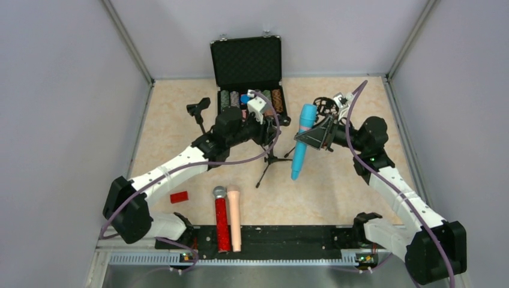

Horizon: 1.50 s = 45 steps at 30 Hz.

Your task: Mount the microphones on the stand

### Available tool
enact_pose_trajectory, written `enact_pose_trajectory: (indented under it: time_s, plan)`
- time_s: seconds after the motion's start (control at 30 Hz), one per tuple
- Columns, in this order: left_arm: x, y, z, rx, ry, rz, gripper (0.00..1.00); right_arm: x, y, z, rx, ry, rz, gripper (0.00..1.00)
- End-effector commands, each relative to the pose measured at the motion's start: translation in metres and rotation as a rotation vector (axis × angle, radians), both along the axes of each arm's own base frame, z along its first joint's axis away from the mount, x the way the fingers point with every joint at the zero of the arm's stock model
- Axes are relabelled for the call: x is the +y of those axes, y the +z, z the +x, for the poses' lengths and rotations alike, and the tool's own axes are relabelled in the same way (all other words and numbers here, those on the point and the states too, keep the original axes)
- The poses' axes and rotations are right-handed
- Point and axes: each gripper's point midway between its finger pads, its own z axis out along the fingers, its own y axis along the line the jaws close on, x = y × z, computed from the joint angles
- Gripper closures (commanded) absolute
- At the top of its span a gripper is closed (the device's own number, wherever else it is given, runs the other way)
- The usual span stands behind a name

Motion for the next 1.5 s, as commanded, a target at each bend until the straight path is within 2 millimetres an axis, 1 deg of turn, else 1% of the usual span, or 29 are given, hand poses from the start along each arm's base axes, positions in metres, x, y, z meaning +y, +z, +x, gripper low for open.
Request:
enact_pose_trajectory:
  time_s: [0.0, 0.13, 0.23, 0.37, 0.47, 0.57, 0.77, 0.8, 0.83, 0.9, 0.97, 1.0, 1.07, 1.13, 1.27, 1.37, 1.47]
  plan:
    - [0.012, 0.034, -0.014, -0.019, 0.031, -0.091, 1.00, -0.002, 0.040, -0.001, -0.141, 0.002, 0.041, 1.00]
    - [0.021, 0.036, -0.024, -0.027, 0.042, -0.105, 1.00, -0.002, 0.047, -0.003, -0.167, 0.007, 0.059, 1.00]
    - [0.023, 0.037, -0.034, -0.029, 0.022, -0.111, 1.00, -0.003, 0.055, -0.005, -0.200, 0.004, 0.073, 1.00]
    - [0.023, 0.032, -0.046, -0.020, -0.006, -0.105, 1.00, -0.004, 0.065, -0.006, -0.232, -0.007, 0.087, 1.00]
    - [0.022, 0.026, -0.053, -0.013, -0.024, -0.093, 1.00, -0.005, 0.070, -0.007, -0.257, -0.014, 0.095, 1.00]
    - [0.022, 0.020, -0.056, -0.018, -0.018, -0.090, 1.00, -0.006, 0.073, -0.009, -0.273, -0.023, 0.105, 1.00]
    - [0.019, 0.018, -0.066, -0.041, -0.048, -0.112, 1.00, -0.009, 0.075, -0.010, -0.292, -0.055, 0.116, 1.00]
    - [0.020, 0.017, -0.066, -0.045, -0.042, -0.115, 0.97, -0.009, 0.075, -0.009, -0.290, -0.056, 0.116, 1.00]
    - [0.021, 0.016, -0.066, -0.049, -0.037, -0.115, 0.93, -0.009, 0.076, -0.010, -0.290, -0.054, 0.116, 1.00]
    - [0.022, 0.013, -0.067, -0.051, -0.031, -0.109, 0.73, -0.009, 0.076, -0.009, -0.289, -0.056, 0.115, 1.00]
    - [0.023, 0.011, -0.067, -0.046, -0.028, -0.107, 0.50, -0.009, 0.076, -0.009, -0.289, -0.058, 0.115, 1.00]
    - [0.023, 0.010, -0.068, -0.042, -0.031, -0.107, 0.42, -0.010, 0.076, -0.009, -0.292, -0.060, 0.115, 1.00]
    - [0.022, 0.010, -0.071, -0.038, -0.046, -0.110, 0.31, -0.010, 0.076, -0.009, -0.295, -0.061, 0.116, 1.00]
    - [0.018, 0.012, -0.075, -0.036, -0.078, -0.116, 0.24, -0.010, 0.079, -0.009, -0.299, -0.062, 0.119, 1.00]
    - [0.015, 0.023, -0.084, -0.032, -0.125, -0.141, 0.18, -0.010, 0.082, -0.010, -0.297, -0.063, 0.120, 1.00]
    - [0.015, 0.026, -0.086, -0.029, -0.133, -0.148, 0.15, -0.010, 0.084, -0.009, -0.298, -0.066, 0.122, 1.00]
    - [0.016, 0.027, -0.087, -0.003, -0.128, -0.143, 0.15, -0.009, 0.090, -0.008, -0.296, -0.064, 0.127, 1.00]
